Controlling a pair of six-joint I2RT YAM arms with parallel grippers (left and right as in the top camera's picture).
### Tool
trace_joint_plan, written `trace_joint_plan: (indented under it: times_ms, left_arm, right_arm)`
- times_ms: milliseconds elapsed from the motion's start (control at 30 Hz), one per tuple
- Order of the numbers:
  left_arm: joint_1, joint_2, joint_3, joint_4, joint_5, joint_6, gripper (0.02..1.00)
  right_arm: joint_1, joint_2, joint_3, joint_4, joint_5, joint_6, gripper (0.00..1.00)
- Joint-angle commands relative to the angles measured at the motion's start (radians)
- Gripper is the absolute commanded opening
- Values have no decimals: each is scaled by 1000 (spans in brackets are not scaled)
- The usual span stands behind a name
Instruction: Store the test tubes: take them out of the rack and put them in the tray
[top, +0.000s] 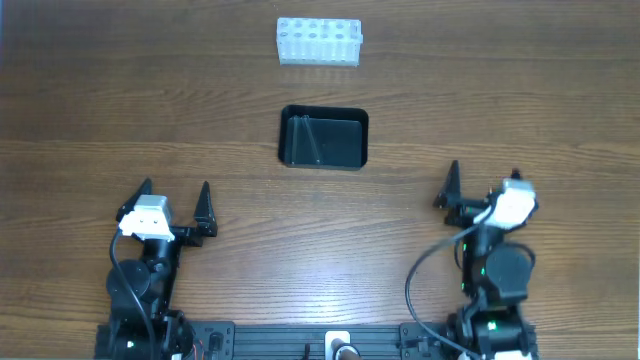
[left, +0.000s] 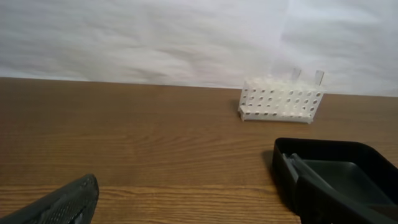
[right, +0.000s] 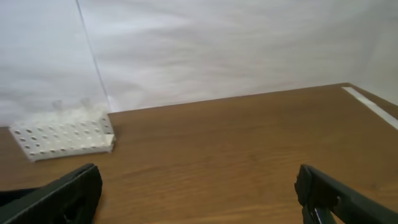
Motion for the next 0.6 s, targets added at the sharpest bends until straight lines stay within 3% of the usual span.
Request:
trace_joint_plan:
  times_ms: [33, 200, 400, 600]
  left_arm:
    - [5, -7, -6, -1, 13, 18, 1000]
    - [5, -7, -6, -1, 13, 18, 1000]
    - [5, -7, -6, -1, 13, 18, 998]
    - [5, -7, -6, -1, 13, 18, 1000]
  right_arm:
    - [-1, 275, 214, 26, -101, 13, 993]
    - [23, 584, 420, 24, -151, 13, 991]
    - [113, 903, 647, -17, -154, 13, 991]
    - [246, 1212, 969, -217, -153, 14, 993]
